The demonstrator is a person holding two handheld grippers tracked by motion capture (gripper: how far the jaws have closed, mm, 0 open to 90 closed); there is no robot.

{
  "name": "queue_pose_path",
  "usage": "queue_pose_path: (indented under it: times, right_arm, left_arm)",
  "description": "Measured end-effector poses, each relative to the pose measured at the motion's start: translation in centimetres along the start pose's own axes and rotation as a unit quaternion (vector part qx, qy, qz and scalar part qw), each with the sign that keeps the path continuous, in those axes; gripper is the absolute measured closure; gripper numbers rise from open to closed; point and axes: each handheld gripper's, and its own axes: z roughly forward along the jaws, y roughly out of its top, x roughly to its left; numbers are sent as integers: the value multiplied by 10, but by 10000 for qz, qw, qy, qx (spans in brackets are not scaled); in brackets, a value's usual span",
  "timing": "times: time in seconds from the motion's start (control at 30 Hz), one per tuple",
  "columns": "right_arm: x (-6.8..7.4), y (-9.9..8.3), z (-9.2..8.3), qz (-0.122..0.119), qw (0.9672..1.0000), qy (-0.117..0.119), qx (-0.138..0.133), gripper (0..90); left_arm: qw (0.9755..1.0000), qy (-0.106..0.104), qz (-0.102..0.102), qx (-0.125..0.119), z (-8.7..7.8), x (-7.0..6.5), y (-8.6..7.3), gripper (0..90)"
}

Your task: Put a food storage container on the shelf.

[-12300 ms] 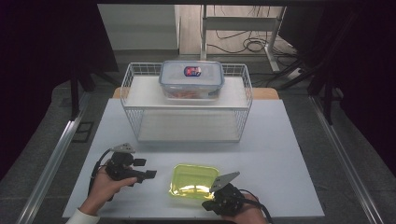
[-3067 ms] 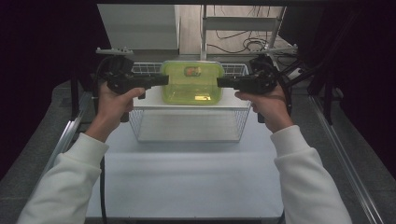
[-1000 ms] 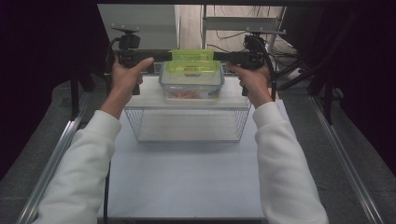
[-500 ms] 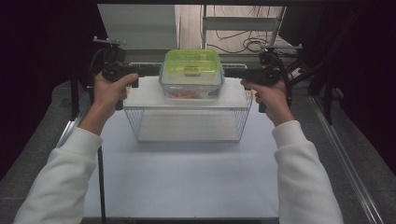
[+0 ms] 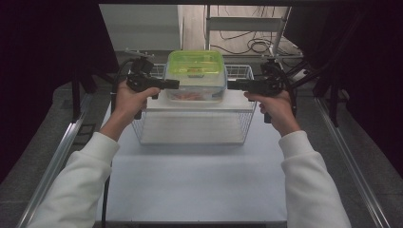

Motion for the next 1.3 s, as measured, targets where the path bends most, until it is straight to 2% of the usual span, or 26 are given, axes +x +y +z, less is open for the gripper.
queue_pose_path:
  times: [0.23,0.37,0.53,0.87,1.07,1.2,1.3]
  right_arm:
    - [-3,-3,2,-76,10000,-37,16,467]
    - [-4,-4,3,-29,10000,-49,23,466]
    - [-4,-4,4,-50,10000,-38,25,460]
    - [-1,-7,3,-61,9999,24,97,438]
    - [2,-9,2,-109,9998,76,115,432]
    - [3,-15,1,-154,9996,116,190,429]
    - [4,-19,-1,-185,9995,132,202,426]
  left_arm:
    - [10000,9,-73,-20,5,3,4,898]
    - [9999,32,-126,-22,6,6,4,898]
    - [10000,6,-67,-37,4,3,3,895]
    - [9999,-116,24,-10,-10,-8,-2,886]
    - [9999,-119,-39,-12,-18,-8,-10,872]
    - [9999,-119,-24,10,-23,-8,-19,824]
    - [9999,-91,41,-14,-29,-11,-27,726]
